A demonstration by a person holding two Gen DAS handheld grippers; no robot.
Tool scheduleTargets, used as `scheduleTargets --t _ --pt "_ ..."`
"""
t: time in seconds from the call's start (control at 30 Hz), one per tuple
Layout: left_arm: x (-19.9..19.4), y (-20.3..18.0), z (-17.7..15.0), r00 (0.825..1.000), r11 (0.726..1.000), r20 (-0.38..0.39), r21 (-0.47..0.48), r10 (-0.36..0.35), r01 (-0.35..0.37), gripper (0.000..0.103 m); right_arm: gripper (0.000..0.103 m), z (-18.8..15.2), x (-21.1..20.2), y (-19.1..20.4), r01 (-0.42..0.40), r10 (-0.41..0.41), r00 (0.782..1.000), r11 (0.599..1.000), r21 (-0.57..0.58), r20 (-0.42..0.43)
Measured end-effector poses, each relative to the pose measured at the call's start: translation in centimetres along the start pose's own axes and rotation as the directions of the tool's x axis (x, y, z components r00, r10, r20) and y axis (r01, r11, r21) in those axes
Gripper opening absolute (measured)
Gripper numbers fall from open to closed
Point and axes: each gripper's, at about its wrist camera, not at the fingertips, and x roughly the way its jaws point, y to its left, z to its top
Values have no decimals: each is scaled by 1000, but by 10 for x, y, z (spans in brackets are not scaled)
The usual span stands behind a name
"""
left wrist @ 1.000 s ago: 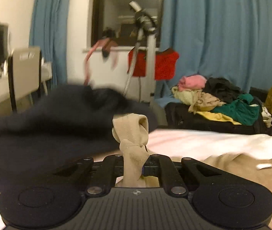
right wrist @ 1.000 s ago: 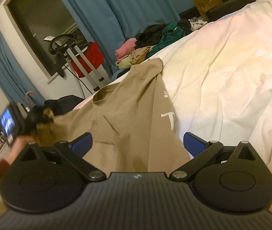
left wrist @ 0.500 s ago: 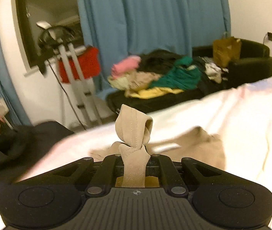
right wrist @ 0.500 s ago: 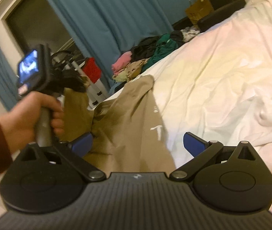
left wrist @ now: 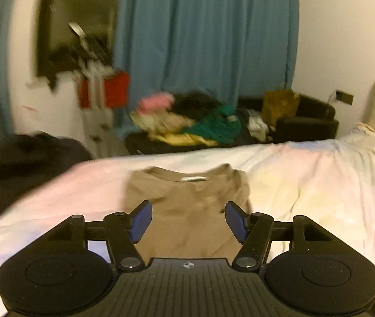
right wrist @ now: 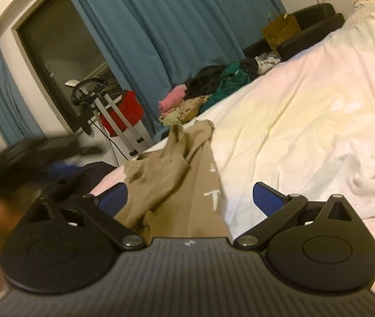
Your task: Fold clothes
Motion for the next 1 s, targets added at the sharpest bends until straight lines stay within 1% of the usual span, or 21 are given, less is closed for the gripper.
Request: scheduleTargets --t 0.03,0.17,0.23,0.3,0.33,0.4,0.43,0.5,0.53,0.6,0.67,0.73,0.77,0.83,0.97,1.0 --pt "-29 6 -12 1000 1000 21 -10 22 -21 65 103 -2 -2 5 -3 3 1000 1000 -20 1" --pt "-109 40 -49 997 991 21 -118 68 -65 65 103 -12 -13 28 -27 26 1000 994 -101 -10" --pt "-138 54 -64 998 985 10 -156 70 -67 65 103 -20 -24 39 -63 57 997 989 -132 -46" --pt "-165 67 -78 998 979 -2 -193 70 -69 67 103 -30 -38 51 -116 99 989 978 -172 -106" --pt "-174 73 -83 998 976 -16 -207 68 -69 67 103 -38 -44 58 -152 122 980 969 -194 -157" --pt "-189 85 -93 997 970 -45 -233 62 -71 67 103 -55 -58 72 -221 163 954 950 -222 -252" --pt "-195 90 -96 997 968 -49 -243 51 -61 67 103 -63 -65 80 -249 180 941 941 -227 -286" --pt "-210 97 -104 998 970 -45 -235 54 -63 68 103 -80 -80 95 -306 211 911 923 -235 -355" --pt "-214 100 -106 997 971 -45 -228 56 -65 69 103 -89 -87 107 -335 224 898 906 -258 -379" --pt "-221 107 -111 997 973 -41 -220 59 -66 70 103 -104 -95 127 -374 241 880 883 -284 -410" --pt "-224 115 -114 996 974 -26 -208 87 -91 73 102 -120 -100 146 -412 256 853 865 -287 -455" --pt "-231 129 -117 993 965 -19 -237 116 -117 73 102 -139 -101 167 -458 274 821 840 -292 -501" --pt "-234 136 -119 991 959 -16 -252 130 -130 73 102 -147 -98 175 -469 273 809 833 -293 -520" --pt "-239 155 -120 989 941 -7 -306 150 -145 73 97 -162 -89 190 -480 262 790 827 -294 -554" --pt "-245 188 -123 984 899 3 -409 176 -159 73 78 -193 -72 217 -502 235 751 810 -302 -617" --pt "-246 193 -124 985 890 2 -428 174 -156 73 77 -200 -68 222 -508 225 744 802 -315 -629"
